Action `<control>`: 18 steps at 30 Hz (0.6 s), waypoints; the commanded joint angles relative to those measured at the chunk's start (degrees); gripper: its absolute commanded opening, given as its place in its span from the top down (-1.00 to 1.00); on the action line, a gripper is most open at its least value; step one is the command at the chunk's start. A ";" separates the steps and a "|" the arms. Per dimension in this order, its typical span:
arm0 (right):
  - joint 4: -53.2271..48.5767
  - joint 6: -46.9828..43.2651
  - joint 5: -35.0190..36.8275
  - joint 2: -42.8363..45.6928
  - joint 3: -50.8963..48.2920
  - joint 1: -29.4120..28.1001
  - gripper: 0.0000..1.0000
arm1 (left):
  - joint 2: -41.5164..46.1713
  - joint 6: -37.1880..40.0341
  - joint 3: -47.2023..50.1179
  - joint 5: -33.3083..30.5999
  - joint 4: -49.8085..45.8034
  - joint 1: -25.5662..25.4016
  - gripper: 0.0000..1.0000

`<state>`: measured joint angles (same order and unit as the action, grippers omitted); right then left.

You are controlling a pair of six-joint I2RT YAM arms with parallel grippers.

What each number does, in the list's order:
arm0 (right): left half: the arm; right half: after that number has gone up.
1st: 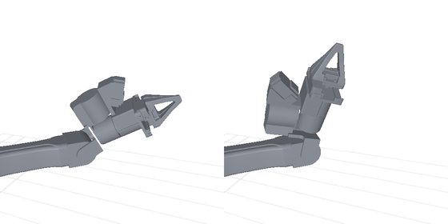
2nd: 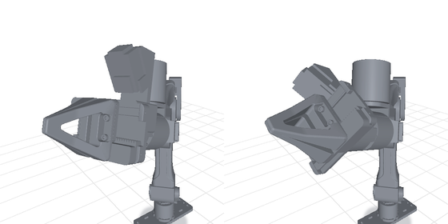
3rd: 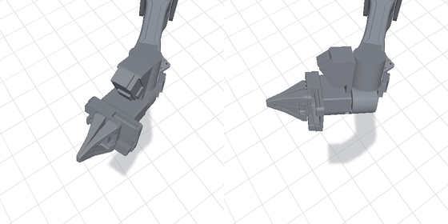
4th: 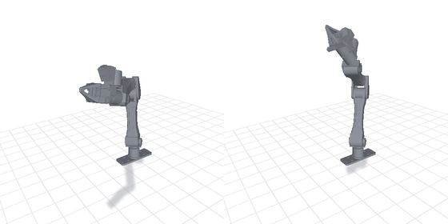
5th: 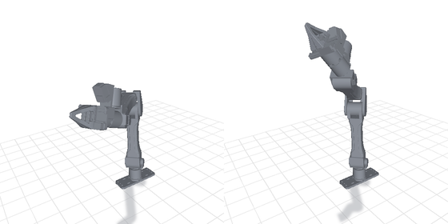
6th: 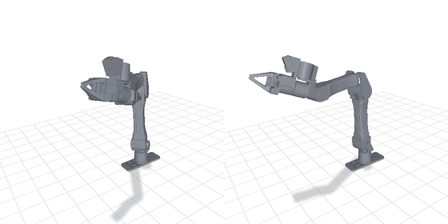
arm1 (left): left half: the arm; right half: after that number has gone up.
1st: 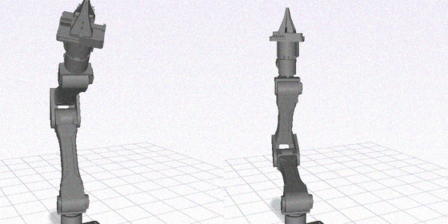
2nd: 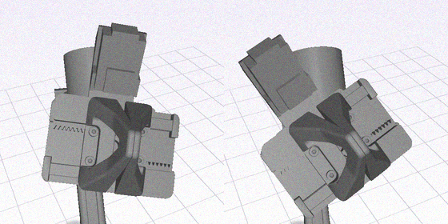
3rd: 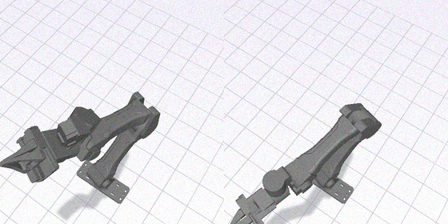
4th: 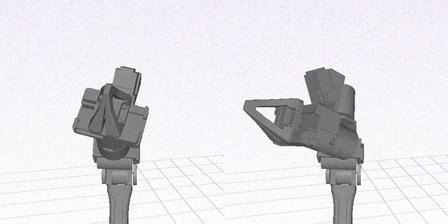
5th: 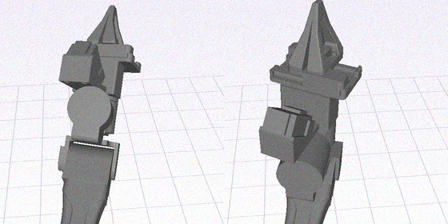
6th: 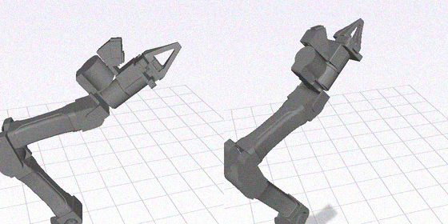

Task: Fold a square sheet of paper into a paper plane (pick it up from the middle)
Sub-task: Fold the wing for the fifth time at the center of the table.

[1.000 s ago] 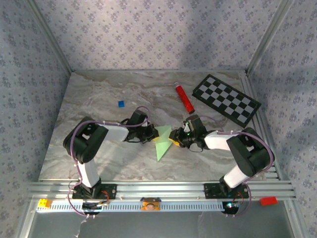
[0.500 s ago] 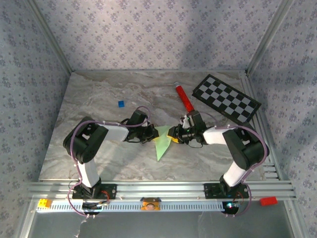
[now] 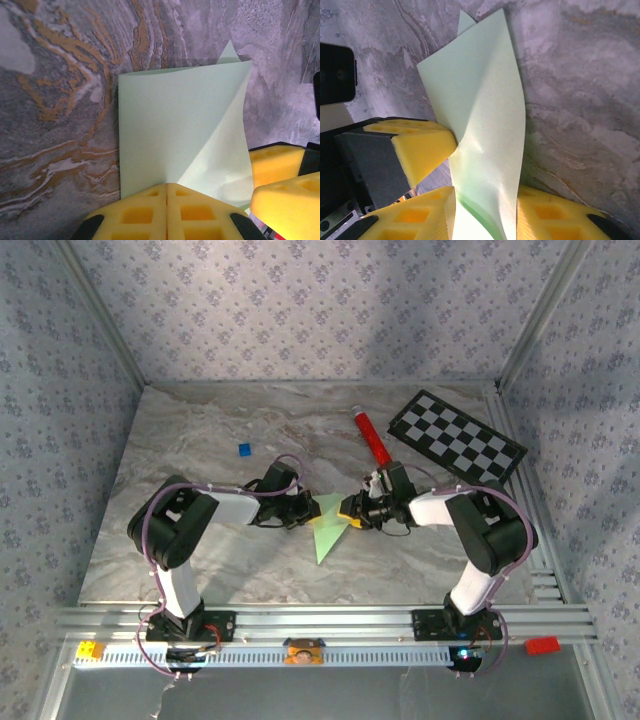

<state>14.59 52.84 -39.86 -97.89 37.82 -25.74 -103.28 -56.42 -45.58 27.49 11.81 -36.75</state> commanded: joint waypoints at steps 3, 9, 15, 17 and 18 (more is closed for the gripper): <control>-3.59 -1.42 0.78 1.09 0.46 0.25 0.28 | -0.86 1.40 -0.21 -1.06 -3.69 0.21 0.86; -2.30 -2.59 -1.83 -1.09 2.17 1.12 0.30 | -0.73 1.49 -0.54 -0.81 -3.72 0.20 0.87; -2.88 -3.77 -3.26 -2.29 4.17 1.65 0.31 | -0.63 1.46 -0.44 -1.13 -3.56 0.24 0.87; -2.91 -3.97 -3.62 -2.92 4.61 1.65 0.31 | -0.60 1.33 -0.47 -1.12 -3.35 0.24 0.87; -2.98 -3.98 -3.74 -3.11 4.66 1.70 0.31 | -0.60 1.34 -0.34 -1.12 -3.29 0.24 0.87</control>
<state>13.15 50.46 -41.67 -99.50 41.23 -24.34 -103.28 -56.40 -45.58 27.49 11.79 -36.75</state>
